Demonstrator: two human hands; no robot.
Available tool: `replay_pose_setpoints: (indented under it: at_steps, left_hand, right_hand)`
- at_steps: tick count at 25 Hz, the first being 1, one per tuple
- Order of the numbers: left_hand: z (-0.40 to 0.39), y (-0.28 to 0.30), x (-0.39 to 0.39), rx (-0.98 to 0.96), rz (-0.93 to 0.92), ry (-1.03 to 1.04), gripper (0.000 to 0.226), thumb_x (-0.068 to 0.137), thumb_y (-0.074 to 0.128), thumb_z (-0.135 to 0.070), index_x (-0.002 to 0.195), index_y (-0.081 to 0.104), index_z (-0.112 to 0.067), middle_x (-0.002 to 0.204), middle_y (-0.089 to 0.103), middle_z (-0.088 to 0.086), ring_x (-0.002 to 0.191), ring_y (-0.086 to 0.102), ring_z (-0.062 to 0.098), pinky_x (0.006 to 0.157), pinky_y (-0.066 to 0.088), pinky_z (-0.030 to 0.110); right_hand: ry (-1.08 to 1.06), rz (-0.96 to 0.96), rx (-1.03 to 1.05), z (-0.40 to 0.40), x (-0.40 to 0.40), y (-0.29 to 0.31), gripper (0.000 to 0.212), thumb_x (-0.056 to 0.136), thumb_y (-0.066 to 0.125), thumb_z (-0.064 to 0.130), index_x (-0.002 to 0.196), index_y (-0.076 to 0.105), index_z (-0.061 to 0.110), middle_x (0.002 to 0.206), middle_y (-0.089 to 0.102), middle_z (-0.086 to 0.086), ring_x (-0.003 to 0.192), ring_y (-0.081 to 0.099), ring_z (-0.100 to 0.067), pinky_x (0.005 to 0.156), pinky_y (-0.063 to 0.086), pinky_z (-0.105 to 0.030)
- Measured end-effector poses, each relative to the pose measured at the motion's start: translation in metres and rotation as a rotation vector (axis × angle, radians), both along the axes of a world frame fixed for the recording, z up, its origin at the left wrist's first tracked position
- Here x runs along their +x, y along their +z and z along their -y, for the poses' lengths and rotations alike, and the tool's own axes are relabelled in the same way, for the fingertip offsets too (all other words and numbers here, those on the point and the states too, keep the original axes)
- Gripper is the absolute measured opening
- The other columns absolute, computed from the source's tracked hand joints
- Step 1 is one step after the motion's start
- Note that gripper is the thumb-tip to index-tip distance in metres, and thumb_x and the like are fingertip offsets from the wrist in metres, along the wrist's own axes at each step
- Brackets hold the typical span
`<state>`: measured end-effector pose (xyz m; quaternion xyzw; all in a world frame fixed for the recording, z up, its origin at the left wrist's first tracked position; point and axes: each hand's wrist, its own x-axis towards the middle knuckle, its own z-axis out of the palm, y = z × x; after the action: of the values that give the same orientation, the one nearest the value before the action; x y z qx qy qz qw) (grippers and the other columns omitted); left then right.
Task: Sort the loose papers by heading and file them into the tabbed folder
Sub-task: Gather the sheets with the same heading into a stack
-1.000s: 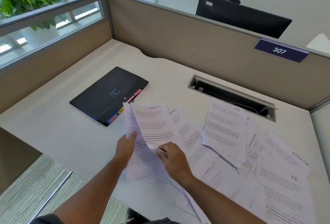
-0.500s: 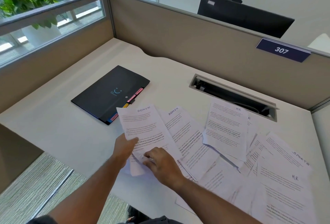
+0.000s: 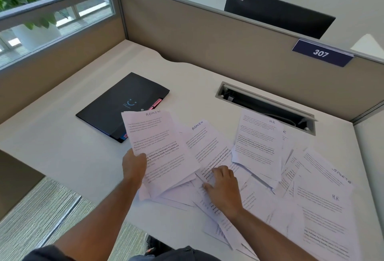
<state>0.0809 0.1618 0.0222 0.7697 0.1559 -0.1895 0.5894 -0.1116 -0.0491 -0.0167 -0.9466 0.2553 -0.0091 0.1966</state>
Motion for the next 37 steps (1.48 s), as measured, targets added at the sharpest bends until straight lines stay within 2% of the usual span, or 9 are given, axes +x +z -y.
replay_pose_setpoints:
  at_steps: [5,8,12,15,19,26,31,34,37]
  left_hand:
    - [0.001,0.002,0.002,0.0,0.003,0.031,0.032,0.09,0.047,-0.002,0.111,0.066,-0.017,0.108,0.07,0.001,0.086,0.063,0.015,0.063,0.047,0.027]
    - [0.002,0.005,0.001,-0.013,0.004,0.032,0.031,0.092,0.047,-0.003,0.113,0.065,-0.018,0.109,0.068,0.0,0.085,0.062,0.014,0.061,0.047,0.027]
    - [0.001,0.005,-0.002,-0.022,0.008,0.041,0.03,0.092,0.048,-0.004,0.112,0.066,-0.018,0.109,0.069,0.001,0.088,0.064,0.016,0.064,0.051,0.029]
    - [0.001,0.008,-0.002,-0.023,0.025,0.068,0.028,0.092,0.049,-0.005,0.11,0.067,-0.018,0.106,0.07,0.0,0.087,0.065,0.016,0.062,0.051,0.029]
    - [-0.001,0.012,-0.001,-0.033,0.041,0.08,0.028,0.092,0.048,-0.003,0.109,0.067,-0.015,0.098,0.07,-0.004,0.084,0.064,0.015,0.058,0.049,0.028]
    - [-0.002,0.011,-0.001,-0.049,0.048,0.103,0.027,0.093,0.05,-0.002,0.109,0.067,-0.015,0.105,0.069,0.002,0.085,0.063,0.017,0.06,0.048,0.027]
    - [0.002,0.01,-0.005,-0.065,0.019,-0.084,0.028,0.093,0.051,0.001,0.093,0.066,-0.023,0.096,0.07,-0.005,0.092,0.067,0.023,0.068,0.054,0.032]
    - [0.013,0.008,-0.009,-0.059,-0.027,-0.205,0.028,0.093,0.051,0.0,0.097,0.067,-0.023,0.099,0.073,0.0,0.095,0.071,0.029,0.08,0.059,0.043]
    - [0.022,0.011,-0.016,-0.069,-0.026,-0.296,0.023,0.096,0.051,-0.005,0.105,0.067,-0.019,0.098,0.074,0.004,0.091,0.072,0.027,0.073,0.06,0.041]
  right_hand:
    - [0.101,-0.093,-0.127,0.003,-0.005,-0.003,0.047,0.094,0.061,0.048,0.129,0.057,0.016,0.124,0.052,-0.002,0.112,0.05,-0.021,0.092,0.051,-0.031]
    - [0.148,-0.146,-0.222,0.001,-0.003,-0.005,0.028,0.086,0.071,0.027,0.11,0.066,0.013,0.105,0.062,-0.005,0.092,0.058,-0.02,0.071,0.057,-0.028]
    - [0.156,-0.189,-0.189,0.005,0.003,0.011,0.024,0.09,0.058,0.001,0.11,0.065,0.013,0.106,0.065,-0.004,0.092,0.061,-0.019,0.072,0.053,-0.027]
    - [0.01,-0.126,-0.084,0.015,0.012,0.026,0.013,0.099,0.058,0.013,0.089,0.064,0.016,0.089,0.064,0.001,0.076,0.058,-0.014,0.064,0.048,-0.028]
    - [-0.188,-0.083,0.198,0.025,0.019,0.033,0.038,0.092,0.072,0.031,0.066,0.045,0.022,0.062,0.051,0.009,0.056,0.047,-0.009,0.05,0.031,-0.026]
    - [-0.353,0.037,0.441,0.042,0.023,0.039,0.048,0.092,0.073,0.035,0.065,0.036,0.02,0.06,0.036,0.001,0.056,0.032,-0.014,0.057,0.03,-0.031]
    - [-0.297,0.131,0.288,0.037,0.035,0.058,0.031,0.101,0.057,0.022,0.075,0.05,0.008,0.063,0.052,-0.005,0.056,0.041,-0.013,0.053,0.032,-0.029]
    - [-0.16,0.179,0.2,0.016,0.044,0.071,0.027,0.102,0.052,0.014,0.075,0.048,0.014,0.068,0.052,0.005,0.061,0.044,-0.01,0.055,0.033,-0.028]
    - [-0.052,0.169,0.176,-0.011,0.051,0.073,0.019,0.102,0.048,0.012,0.091,0.063,0.015,0.086,0.062,0.001,0.075,0.055,-0.016,0.06,0.036,-0.029]
